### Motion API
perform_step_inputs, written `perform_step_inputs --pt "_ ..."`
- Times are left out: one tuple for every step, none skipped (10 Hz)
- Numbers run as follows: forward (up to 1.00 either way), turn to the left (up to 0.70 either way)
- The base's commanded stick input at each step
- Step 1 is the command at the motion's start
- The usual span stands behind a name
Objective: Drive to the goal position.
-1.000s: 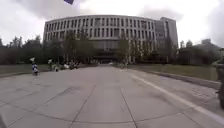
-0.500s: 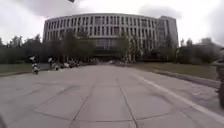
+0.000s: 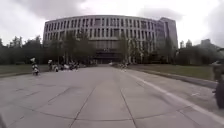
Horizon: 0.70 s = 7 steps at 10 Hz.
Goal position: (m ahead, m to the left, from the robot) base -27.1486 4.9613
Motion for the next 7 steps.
perform_step_inputs --pt "0.0 0.0" --pt "0.0 0.08" --pt "0.0 0.17" --pt "0.0 0.26" --pt "0.0 0.58" --pt "0.0 0.68" --pt "0.0 0.73"
